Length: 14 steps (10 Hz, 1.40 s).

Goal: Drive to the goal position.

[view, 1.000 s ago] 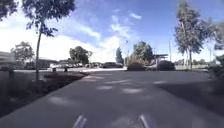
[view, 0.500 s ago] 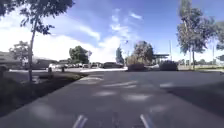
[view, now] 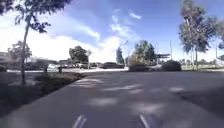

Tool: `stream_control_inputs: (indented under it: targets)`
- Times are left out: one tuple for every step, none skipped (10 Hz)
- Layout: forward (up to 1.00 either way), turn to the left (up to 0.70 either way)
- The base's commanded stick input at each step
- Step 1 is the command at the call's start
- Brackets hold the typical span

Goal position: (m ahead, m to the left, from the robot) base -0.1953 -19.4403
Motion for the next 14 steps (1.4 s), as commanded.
stream_control_inputs:
  targets:
    - [1.0, 0.0]
    - [1.0, 0.0]
    - [1.0, 0.0]
    - [1.0, 0.0]
    - [1.0, 0.0]
    - [1.0, 0.0]
    - [1.0, 0.0]
    - [1.0, 0.0]
    - [1.0, -0.03]
    - [1.0, -0.34]
    - [1.0, -0.4]
    - [1.0, -0.4]
    - [1.0, -0.4]
    - [1.0, -0.4]
